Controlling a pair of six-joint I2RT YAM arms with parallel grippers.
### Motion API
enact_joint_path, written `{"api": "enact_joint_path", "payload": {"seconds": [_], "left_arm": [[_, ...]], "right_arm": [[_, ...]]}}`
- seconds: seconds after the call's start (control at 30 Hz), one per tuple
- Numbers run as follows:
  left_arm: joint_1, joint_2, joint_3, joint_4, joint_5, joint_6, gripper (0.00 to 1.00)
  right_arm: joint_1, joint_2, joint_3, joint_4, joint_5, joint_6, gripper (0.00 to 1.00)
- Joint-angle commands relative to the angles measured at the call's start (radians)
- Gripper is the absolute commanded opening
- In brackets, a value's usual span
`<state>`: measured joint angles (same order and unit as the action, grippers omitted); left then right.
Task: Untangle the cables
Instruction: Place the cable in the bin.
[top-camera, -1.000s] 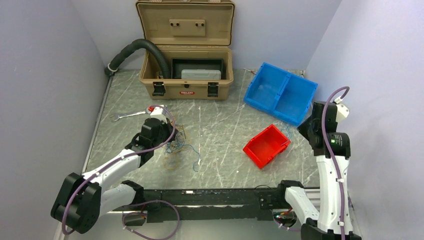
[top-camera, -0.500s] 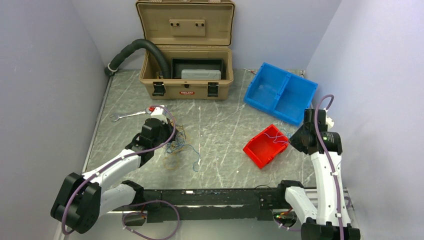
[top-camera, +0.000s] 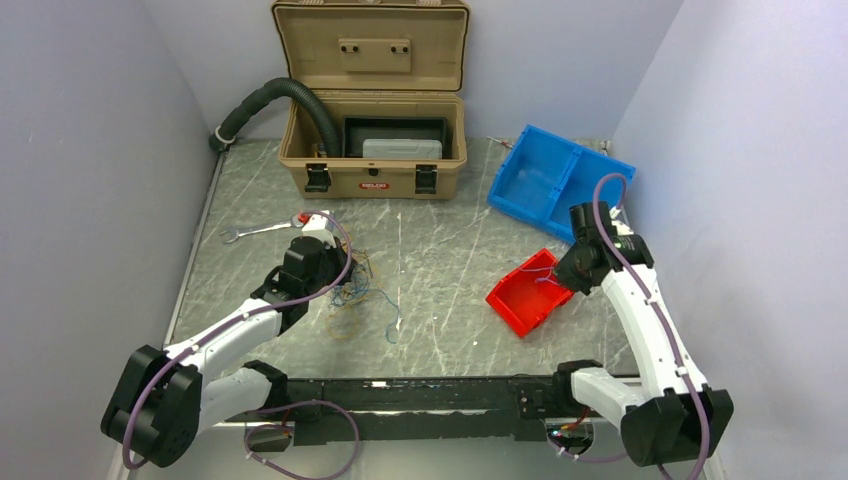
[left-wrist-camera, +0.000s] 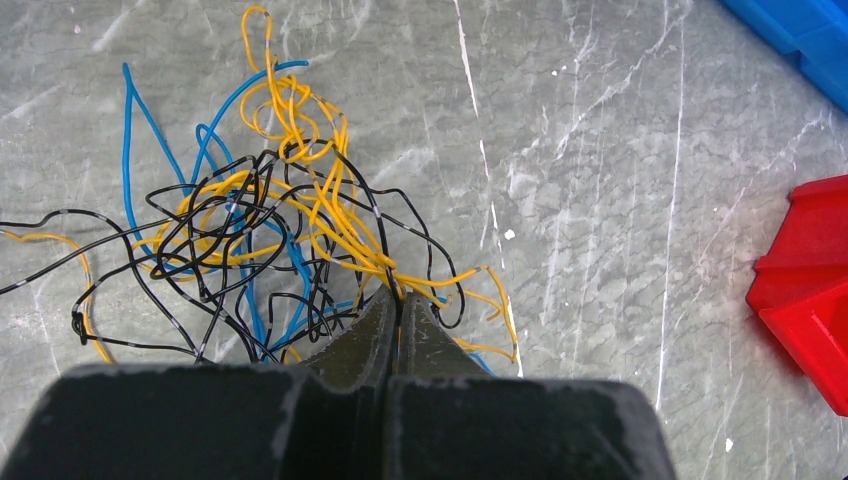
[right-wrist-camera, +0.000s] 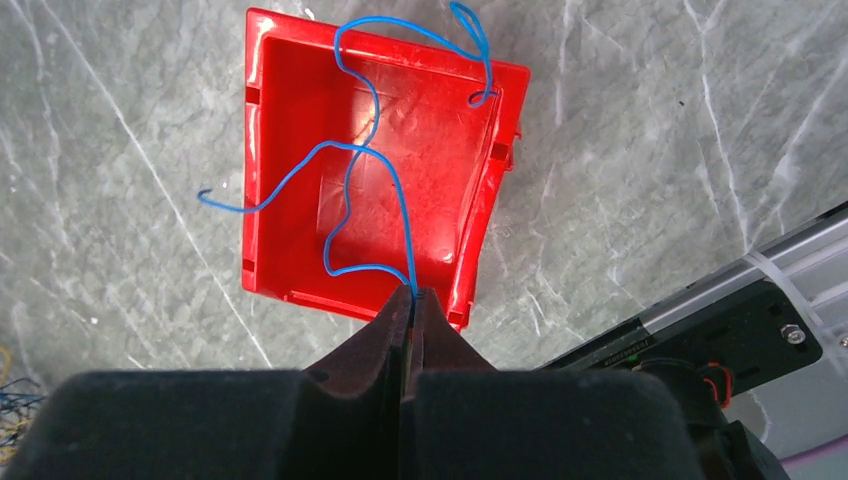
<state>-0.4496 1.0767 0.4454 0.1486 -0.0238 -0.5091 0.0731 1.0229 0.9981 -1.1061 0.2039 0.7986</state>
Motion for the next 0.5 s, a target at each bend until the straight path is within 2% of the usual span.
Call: {"api": "enact_joint_path", "payload": {"seconds": [0.0, 0.17, 0.3, 0.47], "left_arm": [[-0.005, -0.021, 0.032, 0.014, -0.013, 0.013, 0.00], [-0.005, -0.018, 0.034, 0.014, -0.013, 0.014, 0.00], [-0.006, -0.017, 0.033, 0.015, -0.011, 0.014, 0.00], [-0.006, -0.016, 0.033, 0.016, -0.012, 0.014, 0.00]], "right_arm": [[0.069, 0.036, 0.034, -0.029, 0.094, 0.093, 0.00], [0.100, 0.042, 0.100, -0.128, 0.131, 0.030, 0.00], [0.099, -0.020, 0.156, -0.141, 0.104, -0.080, 0.00], [0.100, -0.082, 0.202, -0.184, 0.106, -0.097, 0.00]]}}
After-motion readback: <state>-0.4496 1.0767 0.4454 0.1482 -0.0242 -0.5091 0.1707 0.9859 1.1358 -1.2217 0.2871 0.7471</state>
